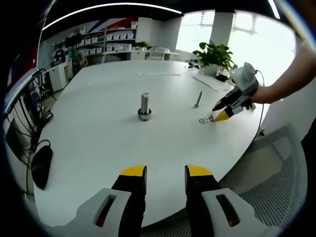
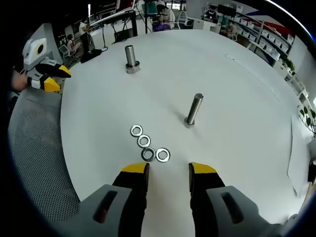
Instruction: Place the washer onto the threaded stud by aligning its center hole with the stud, sliding it down to the base, and recovering from edge contact or off-axis alignment until the washer reaches the visible bottom stop.
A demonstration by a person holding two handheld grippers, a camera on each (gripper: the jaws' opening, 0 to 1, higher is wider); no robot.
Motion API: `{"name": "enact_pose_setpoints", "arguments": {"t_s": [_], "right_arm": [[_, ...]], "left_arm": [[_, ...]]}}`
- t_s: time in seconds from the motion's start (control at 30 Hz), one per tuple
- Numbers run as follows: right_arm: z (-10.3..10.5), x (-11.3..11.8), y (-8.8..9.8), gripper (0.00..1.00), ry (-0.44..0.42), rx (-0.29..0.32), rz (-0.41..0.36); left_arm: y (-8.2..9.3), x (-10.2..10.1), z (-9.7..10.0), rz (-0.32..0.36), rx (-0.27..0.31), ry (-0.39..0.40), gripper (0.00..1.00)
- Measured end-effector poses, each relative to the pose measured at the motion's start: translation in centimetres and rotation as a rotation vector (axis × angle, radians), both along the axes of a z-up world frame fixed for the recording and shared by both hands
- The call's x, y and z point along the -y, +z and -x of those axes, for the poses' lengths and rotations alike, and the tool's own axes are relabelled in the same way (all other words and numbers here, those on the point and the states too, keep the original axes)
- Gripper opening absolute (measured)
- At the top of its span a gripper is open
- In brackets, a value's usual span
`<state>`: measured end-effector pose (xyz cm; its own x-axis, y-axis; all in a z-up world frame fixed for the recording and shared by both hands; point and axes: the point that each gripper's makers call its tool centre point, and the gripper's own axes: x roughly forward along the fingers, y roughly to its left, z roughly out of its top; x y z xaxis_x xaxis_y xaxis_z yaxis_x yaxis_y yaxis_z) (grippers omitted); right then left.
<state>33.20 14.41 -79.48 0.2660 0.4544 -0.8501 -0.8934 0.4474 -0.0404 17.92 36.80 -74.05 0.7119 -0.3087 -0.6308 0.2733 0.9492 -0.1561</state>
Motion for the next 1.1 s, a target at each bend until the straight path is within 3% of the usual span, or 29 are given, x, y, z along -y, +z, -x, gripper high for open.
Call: {"name": "enact_pose_setpoints", "arguments": {"t_s": [0.3, 0.37, 0.63, 1.1], "right_arm": [[-0.5, -0.8, -0.1, 0.31, 0.069, -0.037, 0.025], [-0.4, -1.1, -0.1, 0.28, 0.139, -0.042, 0.043], [-0.3, -1.5, -0.2, 0.26, 0.277, -0.074, 0.093], [0.5, -1.9, -0.4, 0.17, 0.483, -0.089, 0.286]], "left_arm": [[0.0, 0.0, 0.0, -0.001, -0.001, -0.001, 0.28], [-0.1, 0.0, 0.1, -0.005, -0.003, -0.004, 0.28], [-0.1, 0.0, 0.0, -0.008, 0.001, -0.005, 0.28], [-0.1, -0.1, 0.0, -0.017, 0.001, -0.005, 0.26]]}}
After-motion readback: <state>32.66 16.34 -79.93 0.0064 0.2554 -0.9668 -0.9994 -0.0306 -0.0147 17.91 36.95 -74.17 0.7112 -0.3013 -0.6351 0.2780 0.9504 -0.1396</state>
